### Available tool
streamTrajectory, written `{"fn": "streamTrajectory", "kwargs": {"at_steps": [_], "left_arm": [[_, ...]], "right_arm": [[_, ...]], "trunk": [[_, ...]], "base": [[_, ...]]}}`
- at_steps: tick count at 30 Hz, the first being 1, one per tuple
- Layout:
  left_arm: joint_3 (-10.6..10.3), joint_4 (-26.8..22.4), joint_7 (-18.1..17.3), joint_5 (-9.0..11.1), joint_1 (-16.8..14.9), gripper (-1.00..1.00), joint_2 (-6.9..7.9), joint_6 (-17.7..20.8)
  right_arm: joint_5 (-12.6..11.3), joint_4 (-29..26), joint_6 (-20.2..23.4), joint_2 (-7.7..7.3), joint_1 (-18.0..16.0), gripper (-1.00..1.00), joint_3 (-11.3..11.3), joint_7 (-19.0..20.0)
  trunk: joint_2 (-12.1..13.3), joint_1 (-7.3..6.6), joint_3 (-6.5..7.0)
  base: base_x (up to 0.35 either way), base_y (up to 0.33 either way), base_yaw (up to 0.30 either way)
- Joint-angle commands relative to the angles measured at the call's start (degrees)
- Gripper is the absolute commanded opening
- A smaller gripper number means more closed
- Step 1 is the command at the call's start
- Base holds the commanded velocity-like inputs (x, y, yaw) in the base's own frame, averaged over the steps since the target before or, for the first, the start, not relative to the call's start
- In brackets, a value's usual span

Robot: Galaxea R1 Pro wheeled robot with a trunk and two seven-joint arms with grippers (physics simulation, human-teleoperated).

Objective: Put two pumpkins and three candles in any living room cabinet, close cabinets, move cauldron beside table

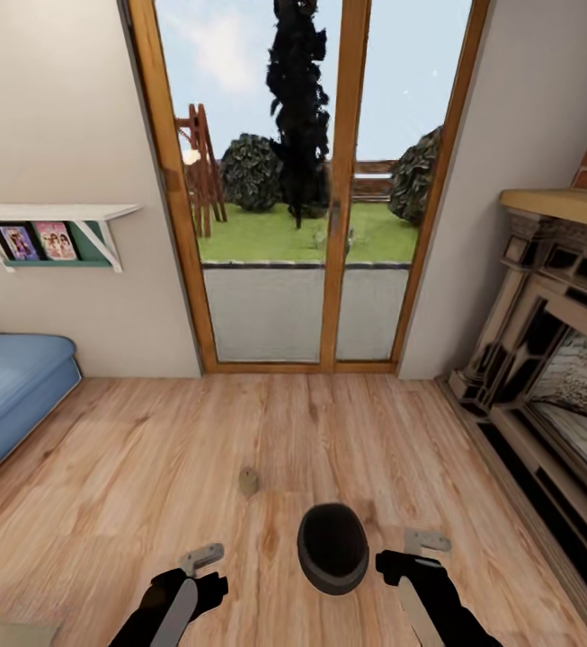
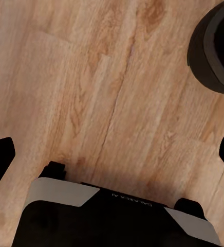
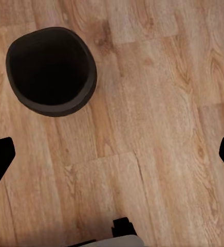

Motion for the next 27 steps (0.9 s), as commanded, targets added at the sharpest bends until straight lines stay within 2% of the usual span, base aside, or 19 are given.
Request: {"fn": "streamTrajectory", "kwargs": {"at_steps": [1, 8, 27], "left_arm": [[-0.12, -0.38, 0.60, 0.60, -0.03, 1.00, -0.08, 0.21], [-0.17, -0.94, 0.68, 0.52, -0.03, 1.00, -0.21, 0.41], [-0.17, -1.09, 0.66, 0.60, -0.03, 1.00, -0.23, 0.36]], "right_arm": [[-0.63, -0.08, 0.31, -0.11, -0.12, 1.00, 0.09, -0.67], [-0.62, -0.23, 1.41, -0.22, -0.31, 1.00, 0.07, -0.83], [-0.40, -0.29, 1.42, 0.02, -0.23, 1.00, 0.12, -0.80]], "trunk": [[-0.07, 0.05, -0.09], [-0.07, 0.05, -0.09], [-0.07, 0.05, -0.09]], "base": [[0.332, -0.151, 0.000], [0.282, -0.223, 0.000], [0.258, -0.120, 0.000]]}}
